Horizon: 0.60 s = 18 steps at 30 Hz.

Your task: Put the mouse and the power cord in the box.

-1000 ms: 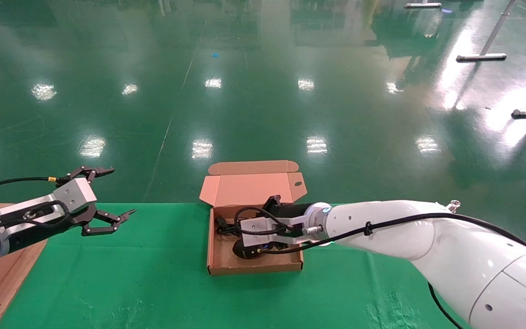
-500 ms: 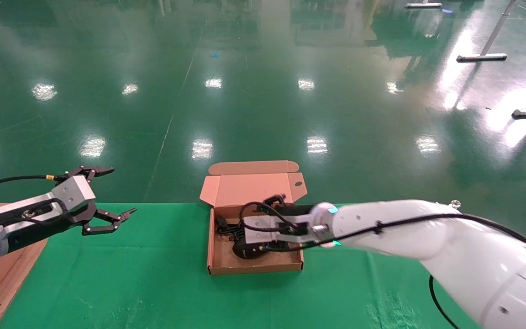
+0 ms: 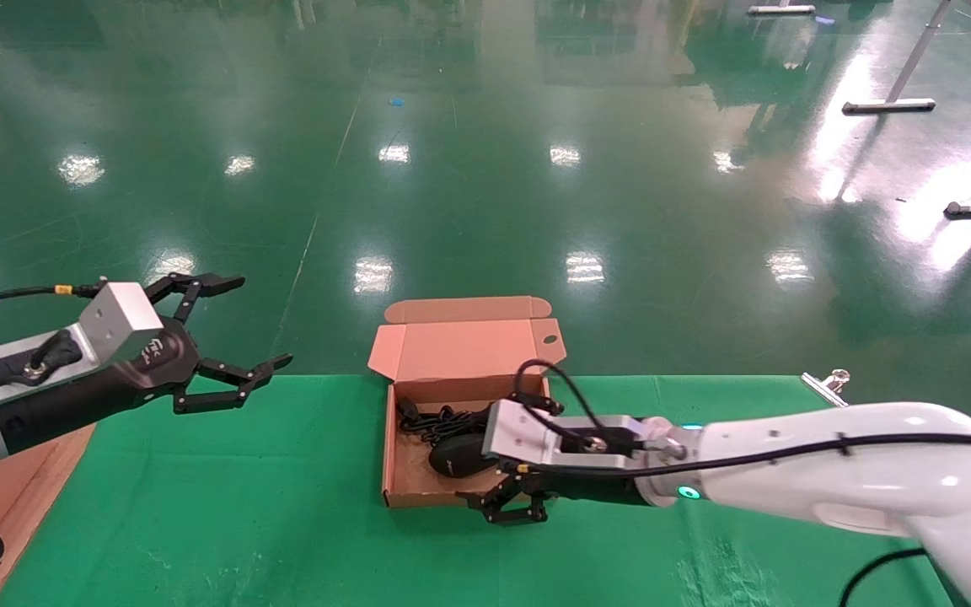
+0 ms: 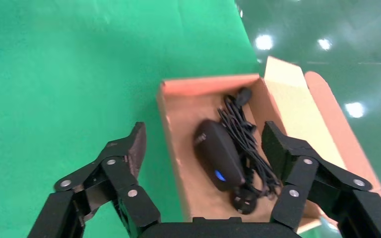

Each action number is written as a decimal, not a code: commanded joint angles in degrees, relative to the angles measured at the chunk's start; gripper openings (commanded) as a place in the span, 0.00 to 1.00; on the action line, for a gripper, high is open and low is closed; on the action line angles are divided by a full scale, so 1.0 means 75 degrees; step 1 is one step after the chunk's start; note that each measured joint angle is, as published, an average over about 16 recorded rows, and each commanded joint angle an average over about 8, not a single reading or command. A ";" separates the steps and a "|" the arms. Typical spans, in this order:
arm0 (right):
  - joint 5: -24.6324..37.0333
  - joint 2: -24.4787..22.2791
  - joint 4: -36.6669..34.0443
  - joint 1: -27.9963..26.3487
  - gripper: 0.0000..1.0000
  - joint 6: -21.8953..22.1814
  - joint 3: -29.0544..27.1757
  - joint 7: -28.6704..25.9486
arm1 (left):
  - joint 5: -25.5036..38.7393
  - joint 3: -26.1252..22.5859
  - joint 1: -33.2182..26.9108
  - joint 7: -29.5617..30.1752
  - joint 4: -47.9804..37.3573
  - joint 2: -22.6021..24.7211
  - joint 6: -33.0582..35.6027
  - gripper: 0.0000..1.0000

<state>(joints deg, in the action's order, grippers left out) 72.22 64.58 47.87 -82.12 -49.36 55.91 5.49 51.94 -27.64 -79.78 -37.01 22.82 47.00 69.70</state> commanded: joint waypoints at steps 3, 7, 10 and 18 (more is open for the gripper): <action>-0.0397 -0.0386 0.0336 0.0269 1.00 -0.0475 -0.0521 -0.0212 | -0.0128 0.0147 0.0230 0.0604 0.0642 -0.0152 0.0202 1.00; -0.0796 -0.0775 0.0674 0.0539 1.00 -0.0953 -0.1046 -0.0426 | -0.0256 0.0295 0.0462 0.1212 0.1288 -0.0304 0.0406 1.00; -0.1094 -0.1066 0.0927 0.0741 1.00 -0.1310 -0.1438 -0.0586 | -0.0352 0.0405 0.0635 0.1666 0.1770 -0.0418 0.0558 1.00; -0.1886 -0.1837 0.1597 0.1277 1.00 -0.2257 -0.2478 -0.1009 | -0.0606 0.0698 0.1095 0.2871 0.3051 -0.0720 0.0961 1.00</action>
<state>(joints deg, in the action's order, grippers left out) 58.06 50.79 59.86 -72.53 -66.31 37.30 -2.09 47.39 -22.39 -71.56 -15.46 45.73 41.59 76.92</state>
